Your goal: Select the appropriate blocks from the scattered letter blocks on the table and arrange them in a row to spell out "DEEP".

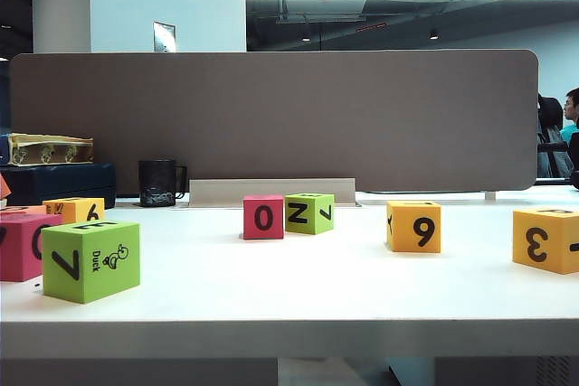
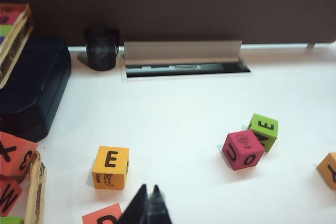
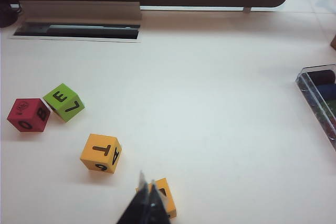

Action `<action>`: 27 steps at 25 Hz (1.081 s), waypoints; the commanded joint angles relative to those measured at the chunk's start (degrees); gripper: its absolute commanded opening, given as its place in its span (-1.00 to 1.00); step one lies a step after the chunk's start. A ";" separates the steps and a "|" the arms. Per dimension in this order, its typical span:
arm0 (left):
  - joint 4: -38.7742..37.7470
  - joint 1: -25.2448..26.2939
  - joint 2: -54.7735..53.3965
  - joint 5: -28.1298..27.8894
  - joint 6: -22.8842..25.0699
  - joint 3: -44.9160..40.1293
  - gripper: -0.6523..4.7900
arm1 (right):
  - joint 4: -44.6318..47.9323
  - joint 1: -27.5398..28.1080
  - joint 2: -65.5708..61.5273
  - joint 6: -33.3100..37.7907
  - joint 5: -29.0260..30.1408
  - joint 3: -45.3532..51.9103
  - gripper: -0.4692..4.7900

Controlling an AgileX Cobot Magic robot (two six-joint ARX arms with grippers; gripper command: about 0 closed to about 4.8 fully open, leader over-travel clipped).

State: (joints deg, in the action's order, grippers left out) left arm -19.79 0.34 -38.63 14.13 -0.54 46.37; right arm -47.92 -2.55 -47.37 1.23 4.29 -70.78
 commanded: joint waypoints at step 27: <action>-16.31 0.00 -18.56 0.26 3.06 19.30 -0.78 | -2.95 -21.40 -18.03 -0.09 2.34 -2.34 -0.83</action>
State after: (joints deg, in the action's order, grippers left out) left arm -36.23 0.34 -57.19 14.15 2.92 65.36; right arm -51.18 -23.94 -65.54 1.10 6.28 -72.86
